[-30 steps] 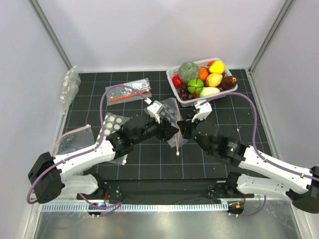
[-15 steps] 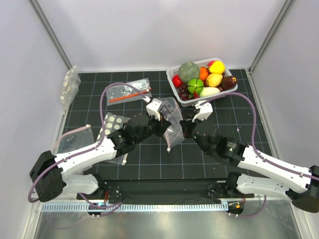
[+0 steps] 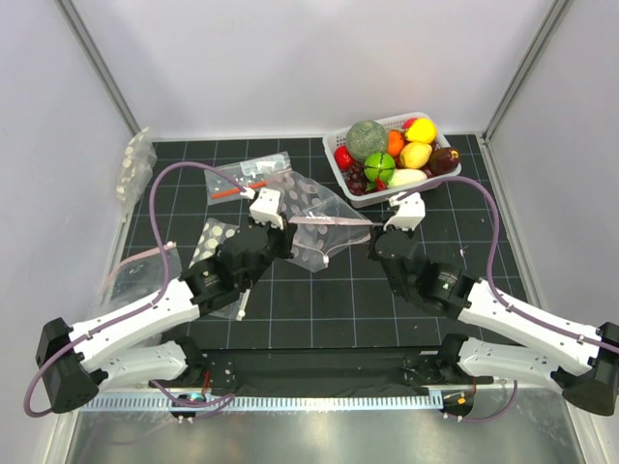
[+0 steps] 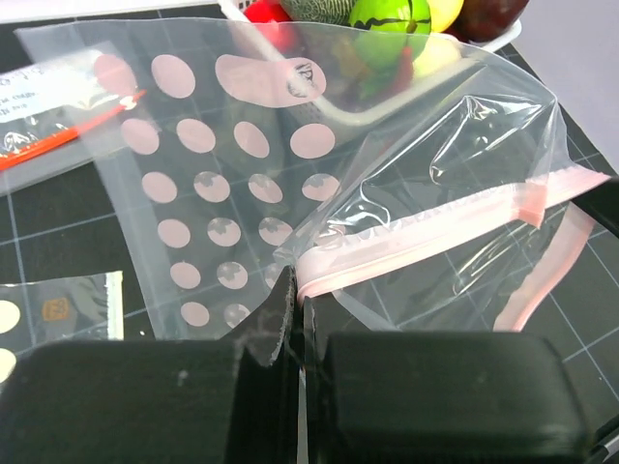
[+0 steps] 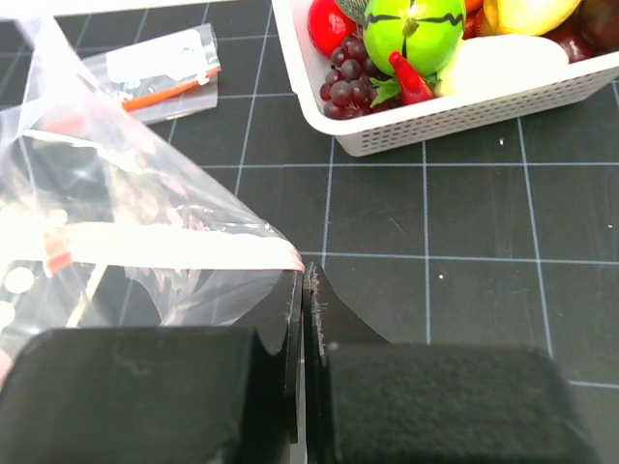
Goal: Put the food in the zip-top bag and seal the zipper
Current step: Open the zipper of the food storage bag at the center of the board.
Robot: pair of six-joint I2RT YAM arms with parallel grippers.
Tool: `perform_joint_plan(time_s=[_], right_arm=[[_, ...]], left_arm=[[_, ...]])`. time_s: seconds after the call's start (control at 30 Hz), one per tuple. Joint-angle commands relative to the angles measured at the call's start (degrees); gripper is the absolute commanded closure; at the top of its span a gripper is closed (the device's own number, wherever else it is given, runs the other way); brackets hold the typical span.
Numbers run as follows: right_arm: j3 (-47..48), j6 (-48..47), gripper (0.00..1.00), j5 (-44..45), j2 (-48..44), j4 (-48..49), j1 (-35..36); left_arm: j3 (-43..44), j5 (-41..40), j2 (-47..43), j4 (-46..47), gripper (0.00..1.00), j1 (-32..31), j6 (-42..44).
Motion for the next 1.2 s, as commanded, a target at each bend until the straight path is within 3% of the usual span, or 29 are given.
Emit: perform_joint_plan(time_s=[0.0,0.23,0.4,0.5,0.57,0.73,0.93,1.03,1.07,1.17], right_arm=[[0.18,0.83,0.99,5.32,-1.18,-0.63,-2.78],[-0.17,1.1,0.99,4.88,-1.43,-0.29,-3.84],[-4.56,-3.12,0.98,-8.88,-3.28,9.9,-3.84],[-5.88,-5.14,0.93,-15.05,-1.62,14.65,-3.84],[-5.71,-5.49,0.87,-17.08,1.01,16.41,-3.84],[-5.45,-4.18,0.85,-24.28,7.34,21.59,-3.84],[-3.69,-3.65,0.82,-25.7,16.57,24.15,-4.02],[-4.74,-3.74,0.63,-26.23,18.07,26.95,-4.11],[-5.35,-3.91,0.52,-26.75,18.07,28.01,-4.11],[-8.69,-4.18,0.41,-27.46,16.41,33.37,-4.11]], left_arm=[[1.93,-8.46,-2.48,-2.76,1.0,0.47,1.83],[2.99,-9.09,-2.4,-4.52,1.0,0.47,2.71],[3.6,-2.5,-0.82,-2.85,1.0,0.47,3.85],[5.61,-1.87,1.37,-4.69,1.0,0.3,4.73],[7.2,-2.83,2.34,-7.75,1.0,-0.23,5.17],[10.98,-8.02,4.89,-13.13,1.0,-1.73,6.4],[15.2,-3.82,9.11,-20.34,1.0,-2.17,4.83],[16.78,-0.47,10.96,-22.8,1.0,-2.17,3.86],[17.22,1.1,11.49,-23.15,1.0,-2.17,3.42],[17.49,3.22,11.93,-23.51,1.0,-2.17,2.1]])
